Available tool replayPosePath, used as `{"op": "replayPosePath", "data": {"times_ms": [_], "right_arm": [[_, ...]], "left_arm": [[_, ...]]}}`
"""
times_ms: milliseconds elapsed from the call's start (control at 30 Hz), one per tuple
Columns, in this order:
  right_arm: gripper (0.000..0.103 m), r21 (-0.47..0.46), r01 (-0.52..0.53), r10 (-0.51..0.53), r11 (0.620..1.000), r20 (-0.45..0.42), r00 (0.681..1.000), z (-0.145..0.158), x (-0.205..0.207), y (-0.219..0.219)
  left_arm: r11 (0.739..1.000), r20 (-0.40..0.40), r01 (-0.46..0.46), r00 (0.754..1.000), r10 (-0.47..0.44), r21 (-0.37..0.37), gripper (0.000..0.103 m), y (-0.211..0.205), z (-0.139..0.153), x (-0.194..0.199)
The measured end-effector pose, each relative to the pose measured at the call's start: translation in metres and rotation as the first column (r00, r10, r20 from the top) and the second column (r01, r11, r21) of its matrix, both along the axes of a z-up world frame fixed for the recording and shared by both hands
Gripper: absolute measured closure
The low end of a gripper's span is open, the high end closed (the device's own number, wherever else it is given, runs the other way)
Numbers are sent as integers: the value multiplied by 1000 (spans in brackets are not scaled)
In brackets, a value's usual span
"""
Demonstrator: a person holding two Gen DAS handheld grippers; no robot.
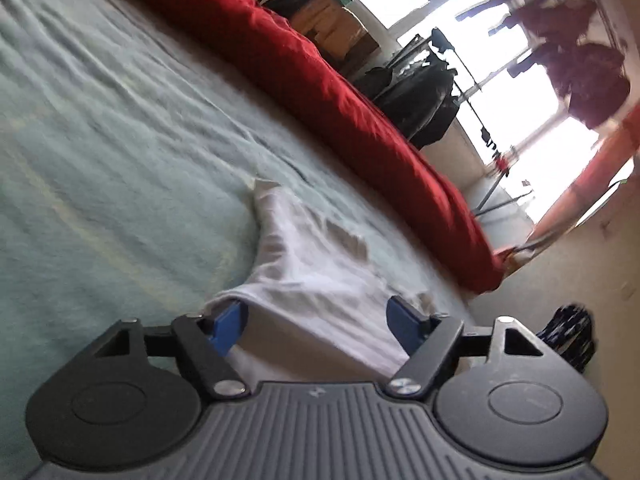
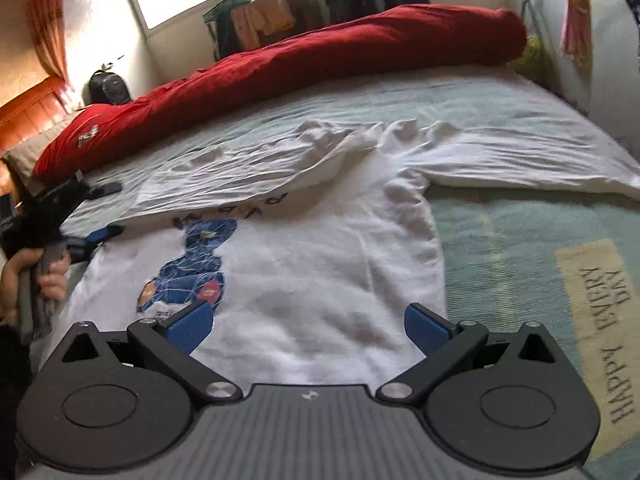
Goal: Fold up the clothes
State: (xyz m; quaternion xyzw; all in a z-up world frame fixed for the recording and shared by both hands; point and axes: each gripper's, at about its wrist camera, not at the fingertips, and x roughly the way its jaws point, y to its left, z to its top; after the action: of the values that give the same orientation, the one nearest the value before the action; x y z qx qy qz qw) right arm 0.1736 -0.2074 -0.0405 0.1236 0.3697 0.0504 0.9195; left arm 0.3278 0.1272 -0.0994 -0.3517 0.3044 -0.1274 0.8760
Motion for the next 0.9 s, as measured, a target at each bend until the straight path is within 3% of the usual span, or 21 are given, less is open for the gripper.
{"op": "replayPosePath", "data": {"times_ms": [67, 133, 300, 433, 533, 600, 633, 800, 900], "right_arm": [[0, -12, 8, -8, 1000, -6, 1000, 1, -1, -3], [0, -19, 9, -9, 1000, -9, 1000, 2, -1, -5], [0, -14, 13, -13, 1000, -8, 1000, 3, 2, -5], [0, 29, 18, -18, 999, -24, 1000, -1, 7, -5], [0, 35, 30, -28, 999, -46, 999, -7, 9, -9], [0, 27, 36, -34, 999, -59, 998, -11, 11, -12], [0, 25, 39, -38, 999, -62, 997, -13, 12, -14], [0, 46, 30, -27, 998, -66, 997, -23, 19, -16], [0, 53, 11, -8, 999, -61, 998, -23, 22, -10]], "left_arm": [[999, -13, 10, 1000, -10, 31, 26, 3, 6, -10], [998, 22, -6, 1000, 5, 62, 22, 9, 21, -18], [997, 110, 68, 991, -71, 30, 15, 12, 61, 6], [988, 23, 153, 988, -153, -25, 15, -11, 41, 49], [990, -35, 132, 991, -130, 49, 16, -14, 19, 52], [991, -39, 107, 994, -104, 81, 31, -3, 10, 41], [991, -45, 89, 995, -85, 101, 29, 3, 8, 36], [989, 30, 58, 998, -63, 137, 17, 12, 44, 40], [987, 42, 124, 991, -129, 101, 16, -7, 56, 71]]}}
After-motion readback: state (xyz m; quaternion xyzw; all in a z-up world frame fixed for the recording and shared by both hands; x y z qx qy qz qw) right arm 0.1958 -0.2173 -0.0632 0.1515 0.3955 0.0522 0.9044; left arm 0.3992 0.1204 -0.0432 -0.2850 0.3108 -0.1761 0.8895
